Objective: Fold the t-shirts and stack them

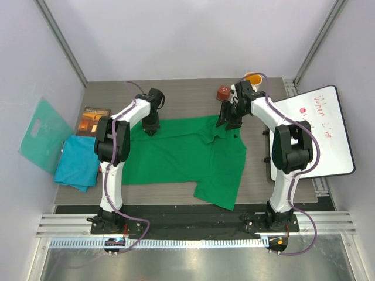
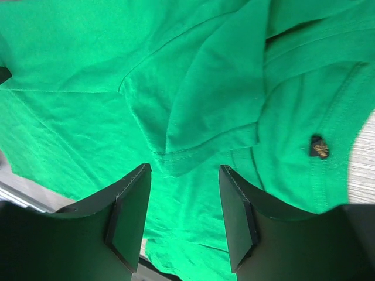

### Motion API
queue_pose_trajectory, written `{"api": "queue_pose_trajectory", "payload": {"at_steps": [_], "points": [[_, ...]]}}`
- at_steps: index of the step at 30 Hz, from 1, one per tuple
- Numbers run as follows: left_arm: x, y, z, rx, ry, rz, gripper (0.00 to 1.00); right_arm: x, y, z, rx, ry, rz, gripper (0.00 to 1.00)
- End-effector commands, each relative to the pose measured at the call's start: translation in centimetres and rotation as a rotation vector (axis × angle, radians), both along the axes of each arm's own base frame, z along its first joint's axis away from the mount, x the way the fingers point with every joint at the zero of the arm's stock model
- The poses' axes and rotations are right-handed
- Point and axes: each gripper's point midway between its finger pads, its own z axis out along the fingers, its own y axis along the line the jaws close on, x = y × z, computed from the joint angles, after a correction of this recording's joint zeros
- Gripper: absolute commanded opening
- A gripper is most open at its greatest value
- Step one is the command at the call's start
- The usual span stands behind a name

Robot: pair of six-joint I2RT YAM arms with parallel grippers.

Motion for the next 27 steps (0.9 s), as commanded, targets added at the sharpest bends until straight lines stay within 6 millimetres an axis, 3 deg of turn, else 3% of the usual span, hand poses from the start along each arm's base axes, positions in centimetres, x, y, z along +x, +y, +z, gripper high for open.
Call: {"api": "queue_pose_trajectory", "payload": {"at_steps": [1,8,17,21,25,27], "points": [[-2.2,0.4,-1.9,0.009,0.089,0.000,0.10,0.0,2.3,0.8,0.036,-0.016,0.025,0.56],[-2.8,0.7,-2.3,0.017,0.102,-0.004,0.10,-0.4,4.0,-0.6,0.023,0.011,0.046,0.56],[-2.7,0.8,-1.9,0.020,0.091,-0.010,0.10,-0.1,3.6,-1.8,-0.023,0.031,0.021,0.53],[-2.7,0.6,-2.1,0.018,0.094,-0.012,0.09,-0.6,3.3,-2.1,-0.036,0.046,0.020,0.40],[-2.8,0.6,-2.2,0.012,0.093,-0.009,0.09,-0.9,3.0,-1.7,-0.043,0.044,0.018,0.14],[-2.8,0.6,-2.3,0.008,0.094,-0.010,0.09,-1.4,2.8,-2.0,-0.052,0.056,0.025,0.07]]}}
